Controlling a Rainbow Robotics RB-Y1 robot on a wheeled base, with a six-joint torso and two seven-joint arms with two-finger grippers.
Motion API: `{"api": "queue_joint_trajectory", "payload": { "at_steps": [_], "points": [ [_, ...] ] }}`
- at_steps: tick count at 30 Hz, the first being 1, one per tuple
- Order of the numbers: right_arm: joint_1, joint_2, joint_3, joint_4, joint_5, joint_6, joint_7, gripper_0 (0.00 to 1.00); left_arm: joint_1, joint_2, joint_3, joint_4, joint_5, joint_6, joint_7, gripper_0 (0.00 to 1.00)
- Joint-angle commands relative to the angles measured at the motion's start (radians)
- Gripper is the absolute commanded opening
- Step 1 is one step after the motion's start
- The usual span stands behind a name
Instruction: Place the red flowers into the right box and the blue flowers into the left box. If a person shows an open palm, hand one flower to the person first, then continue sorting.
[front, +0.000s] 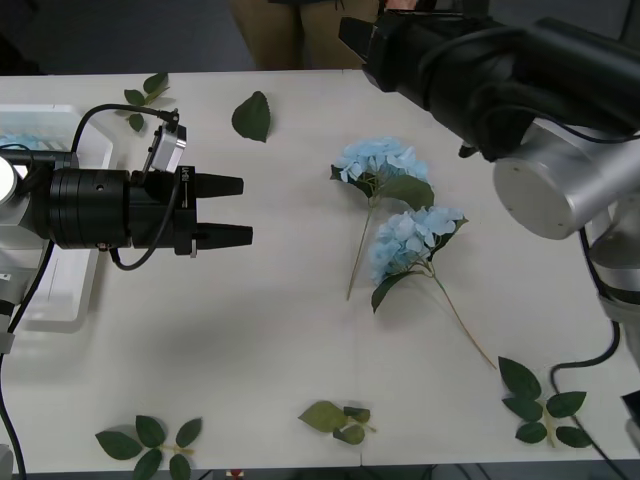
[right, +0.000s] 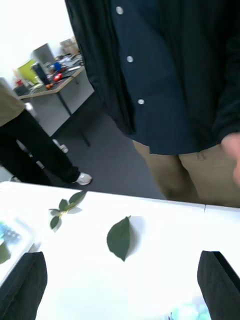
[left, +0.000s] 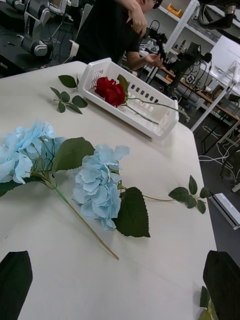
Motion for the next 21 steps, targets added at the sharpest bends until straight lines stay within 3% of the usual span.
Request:
{"api": "queue_joint_trajectory", "payload": {
  "at_steps": [1, 16, 21],
  "points": [
    [0.079, -0.179, -0.014, -0.084, -0.098, -0.071, -0.064, 0.87, -0.004, -0.009, -0.010, -0.032, 0.015, -0.010, -0.064, 1.00],
    [0.435, -0.574, -0.015, -0.081, -0.320, -0.133, -0.004, 0.87, -0.004, -0.009, -0.010, -0.032, 0.015, -0.010, -0.064, 1.00],
    [0.556, -0.699, -0.017, -0.057, -0.325, -0.151, 0.142, 0.88, -0.004, -0.009, -0.010, -0.032, 0.015, -0.010, -0.064, 1.00]
  ]
}}
